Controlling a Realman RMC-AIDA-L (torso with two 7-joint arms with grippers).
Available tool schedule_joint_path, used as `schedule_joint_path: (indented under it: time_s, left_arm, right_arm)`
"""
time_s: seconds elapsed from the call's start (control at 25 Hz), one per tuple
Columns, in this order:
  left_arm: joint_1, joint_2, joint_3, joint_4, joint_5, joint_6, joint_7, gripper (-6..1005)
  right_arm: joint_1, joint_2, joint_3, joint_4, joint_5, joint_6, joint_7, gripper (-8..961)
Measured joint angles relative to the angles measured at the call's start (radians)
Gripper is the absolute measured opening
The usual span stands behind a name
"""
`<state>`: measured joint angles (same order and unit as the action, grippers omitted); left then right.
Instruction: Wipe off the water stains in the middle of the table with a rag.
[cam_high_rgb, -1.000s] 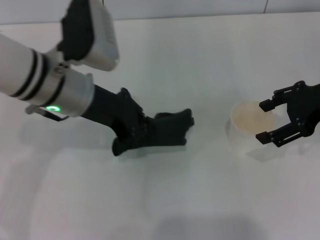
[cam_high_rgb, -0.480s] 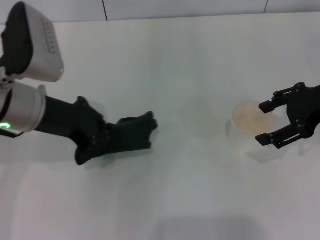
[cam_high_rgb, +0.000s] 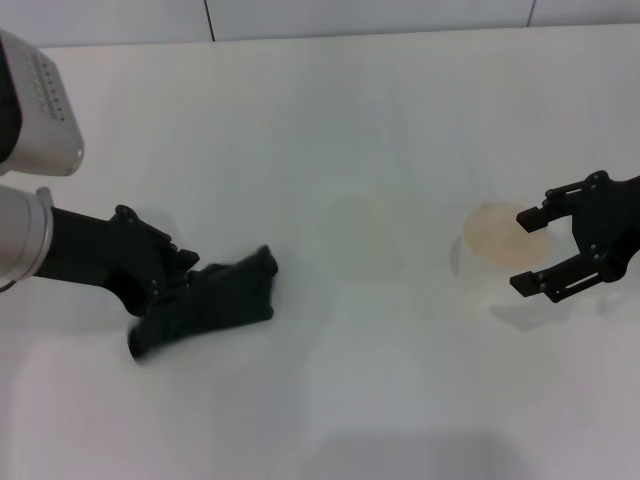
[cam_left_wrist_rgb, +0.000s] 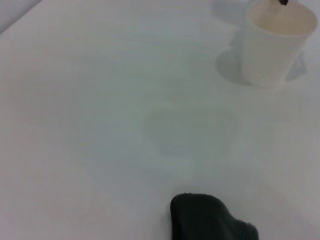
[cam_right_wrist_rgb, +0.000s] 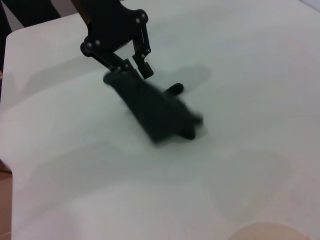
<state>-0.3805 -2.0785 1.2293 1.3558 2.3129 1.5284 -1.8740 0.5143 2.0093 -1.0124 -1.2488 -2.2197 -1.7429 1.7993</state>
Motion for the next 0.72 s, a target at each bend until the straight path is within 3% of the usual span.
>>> schedule_joint_path:
  time_s: [0.36, 0.56, 0.72]
  left_arm:
    - [0.034, 0.0, -0.086, -0.035, -0.04, 0.002, 0.067, 351]
    - [0.068, 0.002, -0.143, -0.051, -0.118, 0.035, 0.2, 561]
    - [0.066, 0.004, -0.236, -0.098, -0.181, 0.125, 0.316, 612]
  right_arm:
    - [-0.006, 0.001, 0.0, 0.002, 0.011, 0.0, -0.013, 841]
    - [-0.008, 0.0, 0.0, 0.003, 0.031, -0.01, -0.028, 841]
    - [-0.006, -0.001, -0.001, 0.006, 0.036, -0.014, -0.04, 841]
